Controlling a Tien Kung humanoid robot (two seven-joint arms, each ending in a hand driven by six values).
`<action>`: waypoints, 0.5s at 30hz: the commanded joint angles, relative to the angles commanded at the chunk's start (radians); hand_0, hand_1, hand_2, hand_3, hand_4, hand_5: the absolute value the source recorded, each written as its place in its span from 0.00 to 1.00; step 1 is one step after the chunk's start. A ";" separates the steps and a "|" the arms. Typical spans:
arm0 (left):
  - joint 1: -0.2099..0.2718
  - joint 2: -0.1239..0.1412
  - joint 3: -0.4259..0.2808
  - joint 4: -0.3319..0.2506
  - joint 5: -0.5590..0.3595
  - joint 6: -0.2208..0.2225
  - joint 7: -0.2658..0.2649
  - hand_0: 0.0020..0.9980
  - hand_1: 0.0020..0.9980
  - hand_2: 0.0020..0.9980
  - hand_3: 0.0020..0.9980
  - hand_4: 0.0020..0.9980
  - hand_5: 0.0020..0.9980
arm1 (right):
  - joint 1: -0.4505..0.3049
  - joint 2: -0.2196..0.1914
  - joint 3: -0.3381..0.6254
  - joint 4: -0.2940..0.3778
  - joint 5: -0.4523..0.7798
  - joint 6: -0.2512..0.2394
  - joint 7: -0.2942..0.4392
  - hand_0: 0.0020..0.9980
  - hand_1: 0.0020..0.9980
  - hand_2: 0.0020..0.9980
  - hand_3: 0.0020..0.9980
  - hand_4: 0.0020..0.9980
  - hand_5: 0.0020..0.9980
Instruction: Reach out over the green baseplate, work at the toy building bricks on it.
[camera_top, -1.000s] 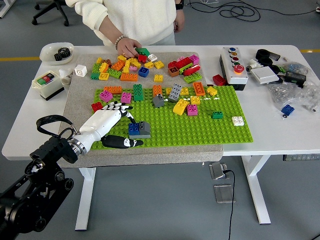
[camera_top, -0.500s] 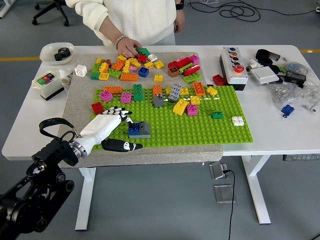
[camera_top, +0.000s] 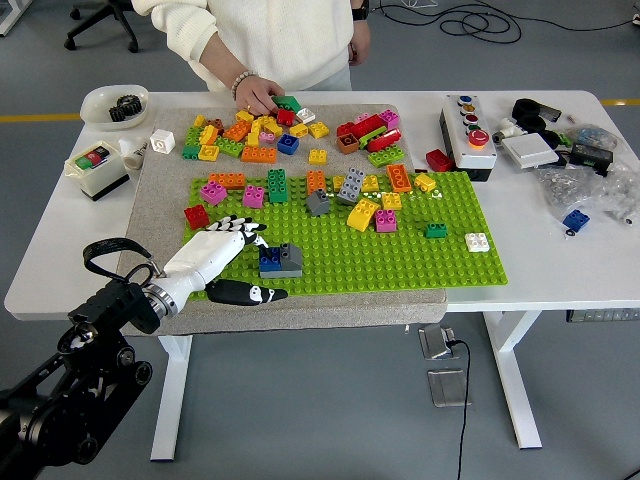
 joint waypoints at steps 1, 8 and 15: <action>-0.001 -0.001 0.002 0.004 0.000 0.000 0.000 1.00 1.00 0.96 0.63 1.00 0.70 | 0.000 0.000 0.000 0.000 0.000 0.000 0.000 0.74 0.62 0.64 0.54 0.77 0.49; -0.007 -0.004 0.011 0.022 0.000 0.002 0.002 1.00 1.00 0.96 0.63 1.00 0.69 | 0.001 -0.001 0.001 0.000 0.000 0.000 0.000 0.74 0.62 0.64 0.54 0.77 0.49; -0.013 -0.003 0.015 0.037 0.000 -0.004 0.005 1.00 1.00 0.96 0.63 1.00 0.69 | 0.001 -0.001 0.000 0.000 0.001 -0.001 0.000 0.74 0.62 0.64 0.54 0.77 0.49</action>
